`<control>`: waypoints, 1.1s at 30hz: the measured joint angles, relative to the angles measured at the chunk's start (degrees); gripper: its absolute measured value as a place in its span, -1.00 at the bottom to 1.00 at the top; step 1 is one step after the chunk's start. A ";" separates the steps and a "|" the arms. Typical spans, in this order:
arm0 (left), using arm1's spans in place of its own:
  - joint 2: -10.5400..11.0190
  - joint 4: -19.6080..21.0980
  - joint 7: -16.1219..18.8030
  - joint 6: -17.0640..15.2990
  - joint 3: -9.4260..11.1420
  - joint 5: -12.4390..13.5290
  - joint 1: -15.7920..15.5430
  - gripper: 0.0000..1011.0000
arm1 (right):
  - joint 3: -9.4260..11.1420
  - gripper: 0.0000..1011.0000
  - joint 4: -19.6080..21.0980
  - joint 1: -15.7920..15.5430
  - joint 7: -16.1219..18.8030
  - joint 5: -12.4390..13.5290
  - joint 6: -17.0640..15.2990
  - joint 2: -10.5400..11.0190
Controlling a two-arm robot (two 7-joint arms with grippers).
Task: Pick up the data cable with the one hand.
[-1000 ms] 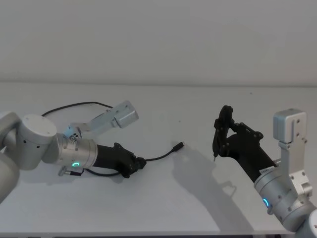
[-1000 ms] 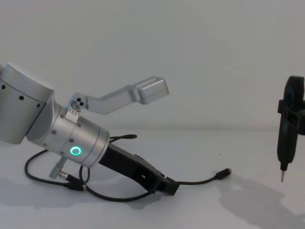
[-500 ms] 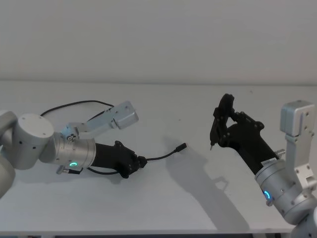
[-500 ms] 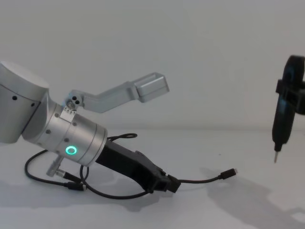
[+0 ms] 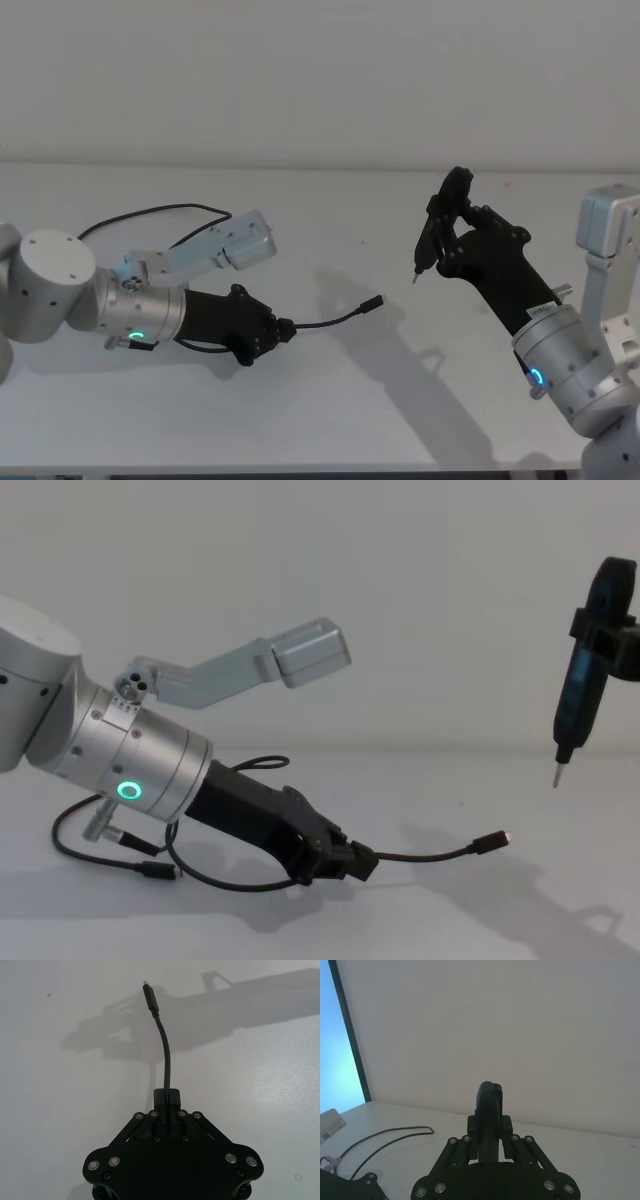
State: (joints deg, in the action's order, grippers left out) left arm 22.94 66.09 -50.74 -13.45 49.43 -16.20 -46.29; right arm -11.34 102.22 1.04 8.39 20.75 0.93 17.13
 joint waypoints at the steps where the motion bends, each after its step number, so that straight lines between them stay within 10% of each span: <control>1: 0.08 0.10 -0.05 0.12 0.02 0.03 0.01 -0.92 | 0.02 -0.46 -0.14 0.09 0.11 0.11 -0.04 -0.08; 33: 1.22 1.74 -0.76 1.63 0.33 0.40 0.26 -0.92 | 0.20 -0.46 -8.19 4.06 3.83 2.48 -1.46 -3.17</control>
State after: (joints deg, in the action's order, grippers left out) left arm 24.16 67.83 -51.50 -11.82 49.76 -15.80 -46.03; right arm -11.14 94.03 5.10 12.22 23.23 -0.53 13.96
